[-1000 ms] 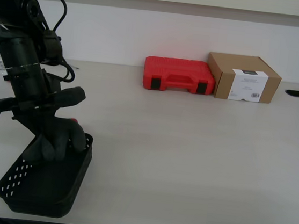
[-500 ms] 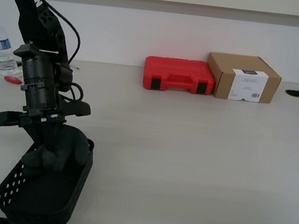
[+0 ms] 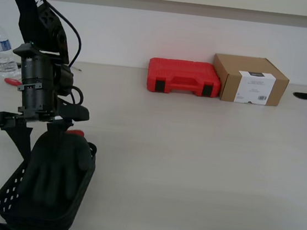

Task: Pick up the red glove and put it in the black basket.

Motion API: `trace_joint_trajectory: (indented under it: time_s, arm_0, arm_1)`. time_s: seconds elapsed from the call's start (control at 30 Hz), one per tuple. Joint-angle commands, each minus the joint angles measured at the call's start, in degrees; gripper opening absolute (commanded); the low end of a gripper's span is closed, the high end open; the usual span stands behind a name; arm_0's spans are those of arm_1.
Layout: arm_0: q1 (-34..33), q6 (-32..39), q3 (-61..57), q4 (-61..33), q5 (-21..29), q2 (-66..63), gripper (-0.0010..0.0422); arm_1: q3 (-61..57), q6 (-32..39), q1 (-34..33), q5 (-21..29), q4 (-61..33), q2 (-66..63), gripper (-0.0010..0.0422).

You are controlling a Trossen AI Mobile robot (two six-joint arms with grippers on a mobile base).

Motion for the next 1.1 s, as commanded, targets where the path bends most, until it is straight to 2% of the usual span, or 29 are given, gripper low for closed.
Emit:
trace_joint_trajectory:
  time_s: [0.03, 0.07, 0.1, 0.17, 0.27, 0.4, 0.5, 0.57, 0.67, 0.7, 0.83, 0.97, 1.0, 1.1]
  arm_0:
    - [0.0, 0.2, 0.0, 0.2, 0.0, 0.0, 0.0000]
    - [0.0, 0.2, 0.1, 0.2, 0.0, 0.0, 0.0000]
    - [0.0, 0.2, 0.1, 0.2, 0.0, 0.0, 0.0000]
    - [0.0, 0.2, 0.1, 0.2, 0.0, 0.0, 0.0000]
    - [0.0, 0.2, 0.1, 0.2, 0.0, 0.0, 0.0000]
    - [0.0, 0.2, 0.1, 0.0, 0.0, 0.0, 0.0000]
    - [0.0, 0.1, 0.1, -0.6, 0.0, 0.0, 0.0000]
    - [0.0, 0.2, 0.1, -1.0, 0.0, 0.0, 0.0000]
    - [0.0, 0.2, 0.1, -1.3, 0.0, 0.0, 0.0000]
    - [0.0, 0.2, 0.0, -1.3, 0.0, 0.0, 0.0000]
    - [0.0, 0.2, 0.0, -1.3, 0.0, 0.0, 0.0000]
    - [0.0, 0.2, 0.1, -1.3, 0.0, 0.0, 0.0000]
    - [0.0, 0.2, 0.1, -1.3, 0.0, 0.0, 0.0000]
    - [0.0, 0.2, 0.0, -1.3, 0.0, 0.0, 0.0000]
  arm_1:
    - [0.0, 0.0, 0.0, -0.1, -1.3, 0.0, 0.0345]
    - [0.0, -0.3, 0.0, -0.1, -1.8, -0.4, 0.0385]
    - [0.0, -0.7, 0.0, -0.1, -1.8, -1.4, 0.0408]
    - [0.2, -0.6, 0.0, -0.6, -1.6, -4.3, 0.0368]
    - [1.5, -0.6, 0.0, -0.9, -1.6, -12.1, 0.0281]
    - [6.0, -1.8, 0.0, 0.4, -1.5, -24.5, 0.0140]
    - [11.1, -3.3, 0.0, 0.7, -0.9, -29.8, 0.0115]
    - [14.7, -3.8, 0.1, 0.6, -0.1, -31.5, 0.0125]
    - [21.7, -3.8, 0.1, 0.5, 0.0, -32.2, 0.0172]
    - [24.8, -3.8, 0.1, -0.3, 1.1, -32.2, 0.0210]
    - [27.6, -3.8, 0.1, -5.5, 4.2, -32.2, 0.0298]
    - [27.6, -3.8, 0.1, -5.7, 5.6, -32.2, 0.0395]
    - [27.6, -3.7, 0.1, -5.7, 5.7, -32.2, 0.0406]
    - [27.6, -3.7, 0.1, -5.7, 5.7, -32.2, 0.0353]
